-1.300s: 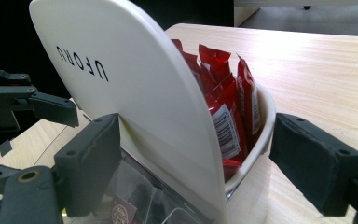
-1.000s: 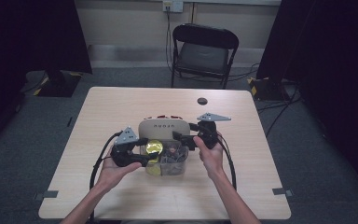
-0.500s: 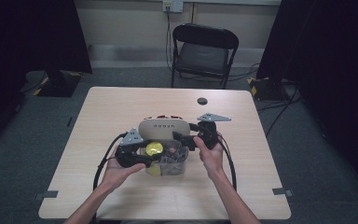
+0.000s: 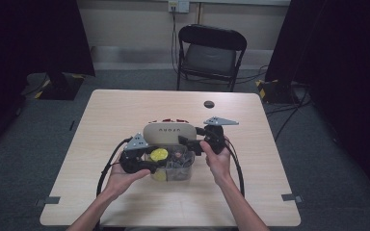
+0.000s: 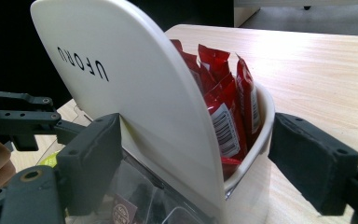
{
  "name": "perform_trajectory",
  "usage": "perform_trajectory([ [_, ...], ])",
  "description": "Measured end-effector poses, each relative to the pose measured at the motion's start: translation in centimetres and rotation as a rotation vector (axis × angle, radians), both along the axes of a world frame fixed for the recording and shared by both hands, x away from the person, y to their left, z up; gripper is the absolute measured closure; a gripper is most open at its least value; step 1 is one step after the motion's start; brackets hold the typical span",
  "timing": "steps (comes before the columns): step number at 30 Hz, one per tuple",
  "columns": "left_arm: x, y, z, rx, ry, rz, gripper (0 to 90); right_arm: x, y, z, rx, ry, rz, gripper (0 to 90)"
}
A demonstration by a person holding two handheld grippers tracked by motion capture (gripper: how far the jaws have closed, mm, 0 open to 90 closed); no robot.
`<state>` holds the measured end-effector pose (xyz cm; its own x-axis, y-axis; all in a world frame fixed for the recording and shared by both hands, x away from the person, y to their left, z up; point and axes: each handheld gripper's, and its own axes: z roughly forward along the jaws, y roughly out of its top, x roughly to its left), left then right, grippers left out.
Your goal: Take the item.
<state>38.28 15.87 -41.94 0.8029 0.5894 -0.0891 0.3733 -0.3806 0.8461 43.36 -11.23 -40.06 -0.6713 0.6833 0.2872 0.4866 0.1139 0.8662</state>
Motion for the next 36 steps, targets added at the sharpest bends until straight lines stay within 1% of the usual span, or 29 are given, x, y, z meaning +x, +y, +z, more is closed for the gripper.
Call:
perform_trajectory([
  [1, 0.0, 0.0, 0.0, 0.010, -0.005, 0.004, 37.7, 0.0, 0.0, 0.0, 0.000, 0.000, -0.001, 16.5],
  [3, 0.0, -0.1, 0.0, 0.001, 0.001, 0.007, 37.6, 0.0, 0.0, 0.0, 0.001, 0.001, -0.001, 16.5],
  [4, 0.0, -0.1, 0.0, 0.009, -0.002, 0.008, 38.7, 0.0, 0.0, 0.0, 0.000, 0.001, 0.000, 16.4],
  [6, -0.1, 0.0, 0.1, 0.011, 0.001, 0.006, 39.3, 0.0, 0.0, 0.0, 0.000, 0.001, 0.001, 16.4],
  [7, -0.1, 0.0, 0.1, 0.013, 0.010, 0.006, 39.4, 0.0, 0.0, 0.0, 0.000, 0.001, 0.001, 16.0],
  [8, -0.2, -0.1, 0.1, 0.005, 0.013, 0.007, 39.4, 0.0, 0.0, 0.0, 0.000, 0.001, 0.001, 16.0],
  [10, -0.3, -0.2, 0.1, 0.007, 0.008, 0.000, 39.7, 0.1, 0.0, -0.1, -0.001, 0.003, 0.002, 15.9],
  [12, -0.3, -0.2, 0.2, 0.019, 0.001, -0.001, 39.9, 0.0, 0.1, -0.1, -0.001, 0.002, 0.001, 15.9],
  [13, -0.3, -0.2, 0.2, 0.007, 0.012, -0.001, 40.8, 0.0, 0.1, 0.0, -0.001, 0.000, -0.001, 16.0],
  [16, -0.4, -0.2, 0.2, 0.002, 0.018, -0.002, 40.8, 0.0, 0.0, 0.0, 0.001, -0.001, 0.001, 16.2],
  [22, -0.4, 0.2, 0.6, -0.024, 0.008, -0.003, 40.8, 0.0, 0.0, 0.0, 0.004, 0.000, 0.001, 16.7],
  [23, -0.4, 0.4, 0.8, -0.035, 0.008, 0.001, 40.8, 0.0, 0.0, 0.0, 0.003, 0.001, 0.002, 16.7],
  [25, -0.4, 0.5, 0.9, -0.040, 0.007, 0.000, 40.8, 0.0, 0.0, 0.0, 0.004, 0.002, 0.002, 16.6],
  [26, -0.4, 0.6, 0.9, -0.042, 0.013, 0.001, 40.8, 0.1, 0.0, 0.0, 0.005, 0.001, 0.004, 16.6],
  [28, -0.4, 0.7, 1.0, -0.052, 0.000, 0.007, 40.8, 0.0, -0.1, 0.0, 0.007, 0.005, 0.003, 16.7],
  [29, -0.4, 0.8, 1.1, -0.051, -0.004, 0.002, 40.8, 0.1, -0.1, 0.0, 0.005, 0.003, 0.003, 16.7],
  [30, -0.5, 0.8, 1.2, -0.050, -0.007, 0.007, 40.8, 0.1, -0.1, 0.0, 0.005, 0.003, 0.003, 16.7],
  [31, -0.6, 0.9, 1.4, -0.047, -0.023, 0.007, 40.8, 0.1, -0.1, -0.1, 0.009, 0.006, 0.005, 16.3],
  [33, -0.6, 1.0, 1.5, -0.047, -0.020, 0.003, 40.8, 0.1, -0.1, -0.1, 0.008, 0.005, 0.004, 16.1],
  [35, -0.7, 1.1, 1.7, -0.057, -0.016, 0.003, 40.8, 0.1, 0.0, -0.1, 0.006, 0.003, 0.003, 15.8],
  [36, -0.7, 1.2, 1.8, -0.061, -0.021, -0.001, 40.8, 0.1, 0.0, -0.1, 0.005, 0.003, 0.003, 15.7],
])
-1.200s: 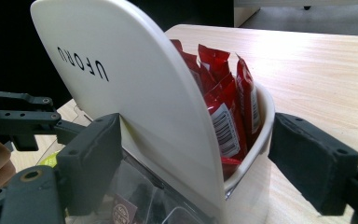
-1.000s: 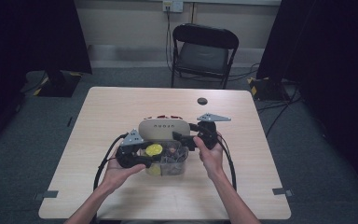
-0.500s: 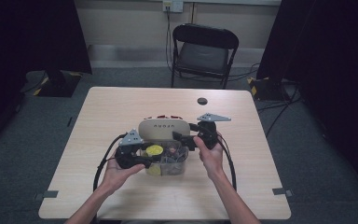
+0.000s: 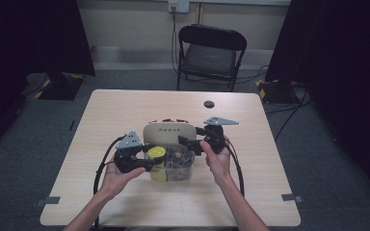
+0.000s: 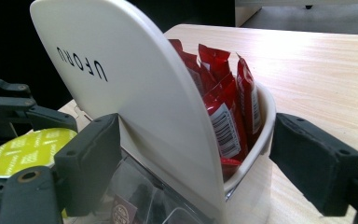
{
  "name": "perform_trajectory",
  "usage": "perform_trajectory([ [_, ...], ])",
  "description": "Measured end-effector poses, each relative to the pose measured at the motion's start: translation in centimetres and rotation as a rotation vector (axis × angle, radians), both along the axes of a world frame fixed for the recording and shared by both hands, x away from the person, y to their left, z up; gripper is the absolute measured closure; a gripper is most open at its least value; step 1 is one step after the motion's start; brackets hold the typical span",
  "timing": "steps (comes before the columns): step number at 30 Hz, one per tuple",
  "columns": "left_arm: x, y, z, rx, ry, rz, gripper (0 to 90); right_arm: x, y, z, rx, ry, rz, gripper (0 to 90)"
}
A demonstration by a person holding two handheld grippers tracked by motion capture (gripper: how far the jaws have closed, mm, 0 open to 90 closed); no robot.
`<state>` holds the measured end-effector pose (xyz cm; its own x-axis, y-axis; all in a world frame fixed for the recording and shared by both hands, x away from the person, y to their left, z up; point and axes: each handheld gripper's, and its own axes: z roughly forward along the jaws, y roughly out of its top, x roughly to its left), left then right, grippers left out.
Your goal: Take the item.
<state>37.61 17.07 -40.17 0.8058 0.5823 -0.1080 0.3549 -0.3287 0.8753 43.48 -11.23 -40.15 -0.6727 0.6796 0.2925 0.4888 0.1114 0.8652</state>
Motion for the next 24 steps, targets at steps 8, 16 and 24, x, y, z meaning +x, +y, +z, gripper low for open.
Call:
perform_trajectory([
  [8, -0.3, 0.9, 0.8, -0.045, 0.002, -0.003, 40.8, 0.0, 0.1, 0.0, -0.007, -0.002, -0.001, 15.2],
  [16, -0.5, 2.0, 1.2, -0.058, 0.001, 0.002, 40.8, -0.1, 0.1, 0.0, -0.009, -0.001, -0.002, 15.1],
  [24, -0.7, 3.5, 1.3, -0.085, -0.002, 0.011, 40.8, -0.1, 0.1, -0.1, -0.010, 0.000, -0.003, 15.2],
])
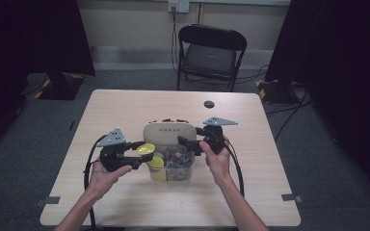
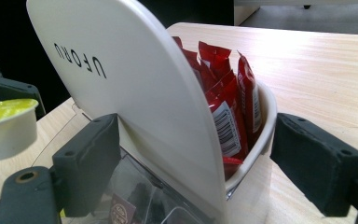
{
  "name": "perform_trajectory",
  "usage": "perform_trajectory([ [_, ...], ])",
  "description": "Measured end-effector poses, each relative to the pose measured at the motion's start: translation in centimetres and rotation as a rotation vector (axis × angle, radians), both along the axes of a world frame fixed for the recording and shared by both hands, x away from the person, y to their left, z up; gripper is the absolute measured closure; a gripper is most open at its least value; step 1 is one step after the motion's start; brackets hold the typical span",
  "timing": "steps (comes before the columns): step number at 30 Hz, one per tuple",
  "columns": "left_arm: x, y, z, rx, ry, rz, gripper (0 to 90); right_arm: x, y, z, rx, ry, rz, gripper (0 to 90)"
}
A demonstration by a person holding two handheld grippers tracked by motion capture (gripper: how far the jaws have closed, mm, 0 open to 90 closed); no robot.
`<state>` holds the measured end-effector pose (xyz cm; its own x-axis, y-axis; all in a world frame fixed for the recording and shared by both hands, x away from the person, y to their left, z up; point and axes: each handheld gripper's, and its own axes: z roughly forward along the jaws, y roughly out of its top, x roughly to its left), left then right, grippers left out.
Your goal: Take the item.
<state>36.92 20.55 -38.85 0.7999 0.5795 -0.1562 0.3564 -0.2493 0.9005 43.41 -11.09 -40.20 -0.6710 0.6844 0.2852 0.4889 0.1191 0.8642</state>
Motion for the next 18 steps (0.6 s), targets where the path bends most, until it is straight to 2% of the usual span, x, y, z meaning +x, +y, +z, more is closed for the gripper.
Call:
perform_trajectory([
  [7, -0.2, 2.0, 0.7, -0.026, -0.013, 0.031, 40.8, 0.0, 0.0, -0.1, -0.002, -0.001, 0.003, 14.9],
  [16, 0.1, 4.0, 0.7, -0.008, -0.016, 0.074, 40.8, 0.1, 0.0, -0.1, -0.005, 0.002, 0.004, 14.6],
  [18, 0.2, 4.6, 0.5, -0.003, -0.012, 0.102, 40.8, 0.0, 0.0, -0.1, -0.005, 0.002, 0.004, 14.6],
])
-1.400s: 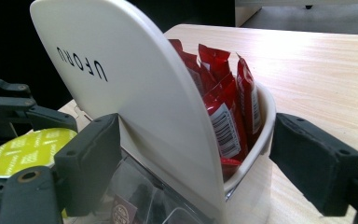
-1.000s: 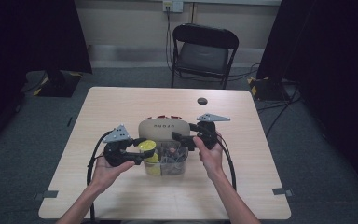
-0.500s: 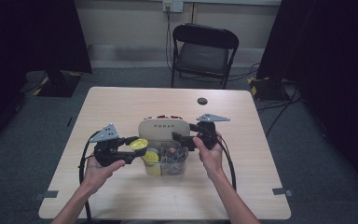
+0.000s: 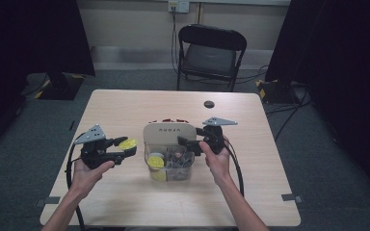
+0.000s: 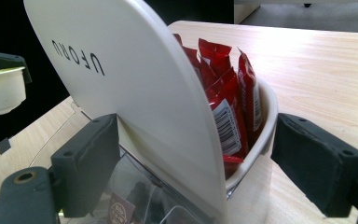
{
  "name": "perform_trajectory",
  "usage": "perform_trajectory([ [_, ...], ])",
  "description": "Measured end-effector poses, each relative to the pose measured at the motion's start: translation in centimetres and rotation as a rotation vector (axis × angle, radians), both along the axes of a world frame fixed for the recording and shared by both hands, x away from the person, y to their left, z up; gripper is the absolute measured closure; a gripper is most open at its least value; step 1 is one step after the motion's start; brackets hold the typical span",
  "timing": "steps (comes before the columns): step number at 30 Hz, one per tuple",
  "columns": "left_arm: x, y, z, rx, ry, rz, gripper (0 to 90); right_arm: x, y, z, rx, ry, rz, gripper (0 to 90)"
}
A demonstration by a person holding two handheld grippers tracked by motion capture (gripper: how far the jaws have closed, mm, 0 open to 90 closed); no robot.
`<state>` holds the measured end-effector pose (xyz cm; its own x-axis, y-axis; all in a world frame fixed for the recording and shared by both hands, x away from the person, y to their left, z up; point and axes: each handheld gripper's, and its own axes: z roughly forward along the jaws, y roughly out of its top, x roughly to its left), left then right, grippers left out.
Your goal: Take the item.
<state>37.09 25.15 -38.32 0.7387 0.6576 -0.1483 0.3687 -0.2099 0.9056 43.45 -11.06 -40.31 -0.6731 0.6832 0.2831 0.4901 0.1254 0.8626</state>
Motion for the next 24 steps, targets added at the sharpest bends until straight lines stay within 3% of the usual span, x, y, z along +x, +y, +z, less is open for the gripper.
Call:
perform_trajectory([
  [16, 1.0, 2.7, -0.7, 0.012, 0.034, 0.081, 40.9, 0.0, 0.0, 0.0, -0.002, 0.003, 0.000, 14.6],
  [22, 1.3, 3.6, -1.3, 0.027, 0.041, 0.132, 40.9, 0.0, 0.0, 0.0, -0.004, 0.008, -0.001, 14.6],
  [24, 1.5, 3.6, -1.8, 0.055, 0.047, 0.142, 40.9, 0.0, 0.0, 0.0, -0.005, 0.009, -0.001, 14.6],
])
